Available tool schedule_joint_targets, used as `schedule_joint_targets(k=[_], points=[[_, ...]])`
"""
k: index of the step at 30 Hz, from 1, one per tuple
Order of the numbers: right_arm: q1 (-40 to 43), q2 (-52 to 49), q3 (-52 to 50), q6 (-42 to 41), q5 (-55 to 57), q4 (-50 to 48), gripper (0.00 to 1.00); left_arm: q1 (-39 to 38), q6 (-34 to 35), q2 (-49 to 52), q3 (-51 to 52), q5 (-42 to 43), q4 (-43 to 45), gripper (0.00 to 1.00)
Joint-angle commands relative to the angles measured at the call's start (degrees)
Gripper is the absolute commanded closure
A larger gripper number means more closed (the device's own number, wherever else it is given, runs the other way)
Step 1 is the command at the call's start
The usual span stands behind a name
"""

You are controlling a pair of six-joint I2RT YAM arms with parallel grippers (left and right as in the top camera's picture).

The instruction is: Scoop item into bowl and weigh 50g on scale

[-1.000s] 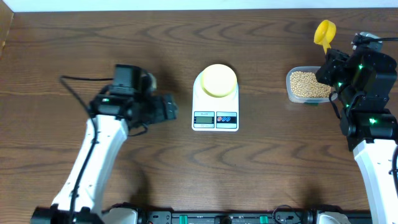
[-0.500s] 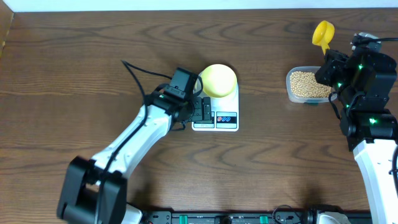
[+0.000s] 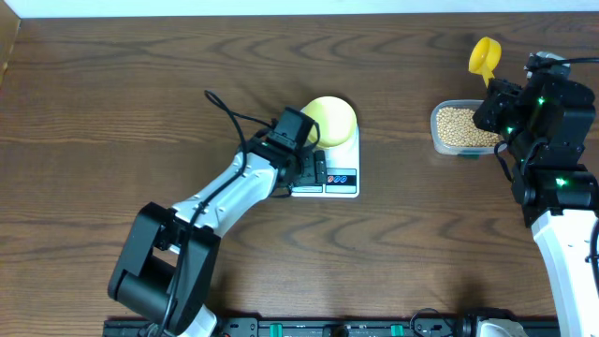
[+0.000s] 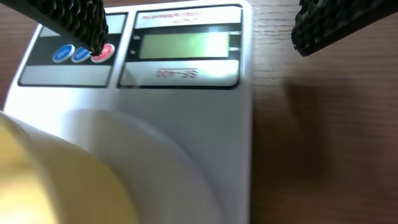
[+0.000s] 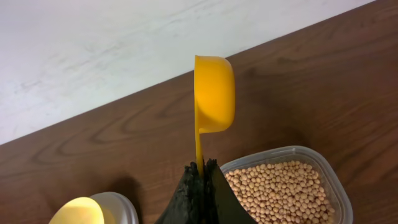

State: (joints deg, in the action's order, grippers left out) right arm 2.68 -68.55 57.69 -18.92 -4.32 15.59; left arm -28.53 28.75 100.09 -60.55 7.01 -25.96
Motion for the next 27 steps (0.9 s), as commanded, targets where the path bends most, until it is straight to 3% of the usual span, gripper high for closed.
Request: schedule_joint_targets(k=[1, 27], points=[[0.2, -0.1, 0.6, 1.0, -0.3, 0.1, 0.99, -1.2, 0.9, 0.3, 0.3, -1.7, 0.2, 0.04], [0.2, -0.1, 0.6, 1.0, -0.3, 0.4, 0.99, -3.8, 0.2, 3.0, 0.3, -4.6, 1.9, 0.04]])
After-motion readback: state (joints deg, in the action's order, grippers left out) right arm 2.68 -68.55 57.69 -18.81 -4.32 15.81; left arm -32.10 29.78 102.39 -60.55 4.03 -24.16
